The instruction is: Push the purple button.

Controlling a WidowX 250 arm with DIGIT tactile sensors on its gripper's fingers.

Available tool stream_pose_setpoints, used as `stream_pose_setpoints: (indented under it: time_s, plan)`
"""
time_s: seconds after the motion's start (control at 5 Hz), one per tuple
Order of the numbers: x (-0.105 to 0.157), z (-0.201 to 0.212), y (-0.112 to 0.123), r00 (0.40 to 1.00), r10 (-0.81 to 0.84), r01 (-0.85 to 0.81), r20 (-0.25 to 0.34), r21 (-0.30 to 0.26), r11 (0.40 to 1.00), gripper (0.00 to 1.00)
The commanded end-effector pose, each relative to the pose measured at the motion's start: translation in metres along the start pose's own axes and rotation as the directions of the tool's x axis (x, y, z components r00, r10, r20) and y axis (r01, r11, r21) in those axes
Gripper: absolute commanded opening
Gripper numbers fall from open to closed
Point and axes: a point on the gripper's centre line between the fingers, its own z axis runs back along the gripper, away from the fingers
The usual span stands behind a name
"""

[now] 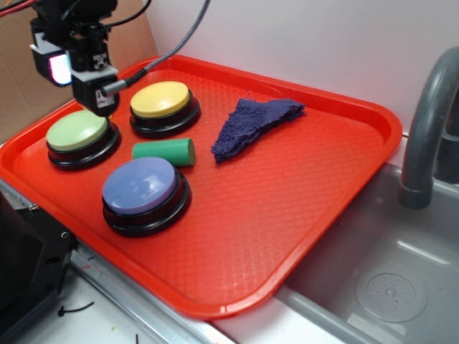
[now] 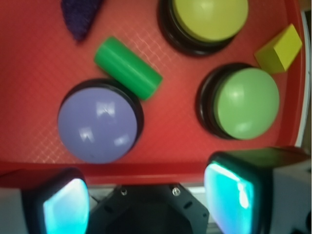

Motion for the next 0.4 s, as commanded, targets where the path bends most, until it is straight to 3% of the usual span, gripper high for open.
stream_pose_setpoints:
  time_s: [0.0,0.2]
  plan:
    - [-0.0171,0.0382,0.013,0.992,0.118,-0.115,0.046,-0.07,0.991,1.0]
    - [-0.0239,0.042,0.0179,0.987,0.151,-0.146,0.052,-0.089,0.985,1.0]
